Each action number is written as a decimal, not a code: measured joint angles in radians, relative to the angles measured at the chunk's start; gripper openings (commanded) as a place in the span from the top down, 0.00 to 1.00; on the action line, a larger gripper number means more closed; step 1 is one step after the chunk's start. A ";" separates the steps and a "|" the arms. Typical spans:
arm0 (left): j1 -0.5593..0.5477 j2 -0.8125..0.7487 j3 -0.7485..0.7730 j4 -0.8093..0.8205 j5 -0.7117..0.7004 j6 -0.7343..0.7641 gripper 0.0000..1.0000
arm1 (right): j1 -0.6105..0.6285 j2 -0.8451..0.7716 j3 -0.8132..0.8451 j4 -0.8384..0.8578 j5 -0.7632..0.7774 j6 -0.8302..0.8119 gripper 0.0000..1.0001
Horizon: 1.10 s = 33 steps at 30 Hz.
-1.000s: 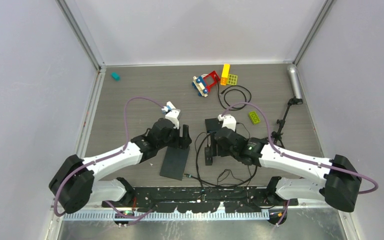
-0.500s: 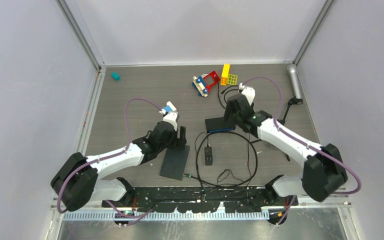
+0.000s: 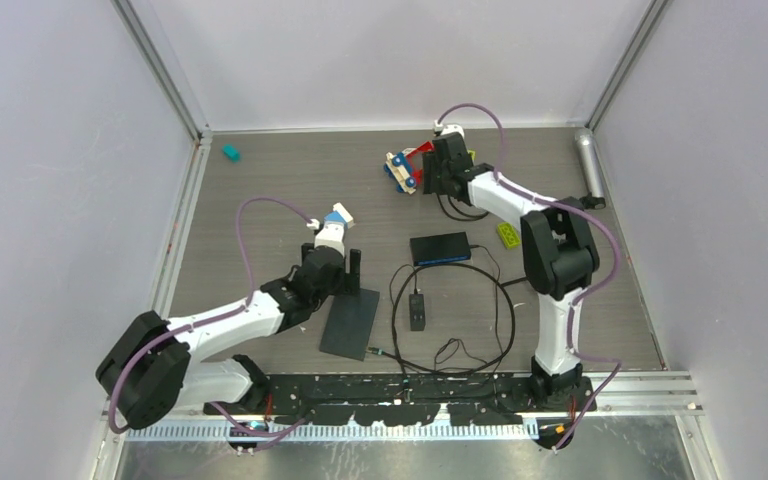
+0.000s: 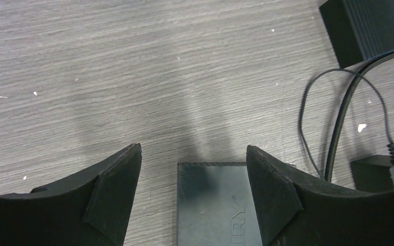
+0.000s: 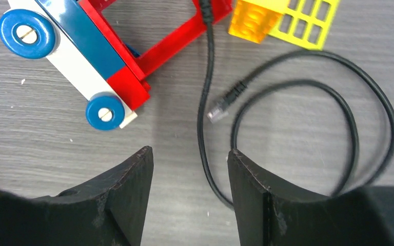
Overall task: Insert the plug into the switch port
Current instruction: Pick up the connector from the center of the board.
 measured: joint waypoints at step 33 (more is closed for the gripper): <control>0.000 0.045 0.019 0.000 -0.026 0.021 0.23 | -0.089 0.079 0.037 0.098 -0.266 -0.203 0.99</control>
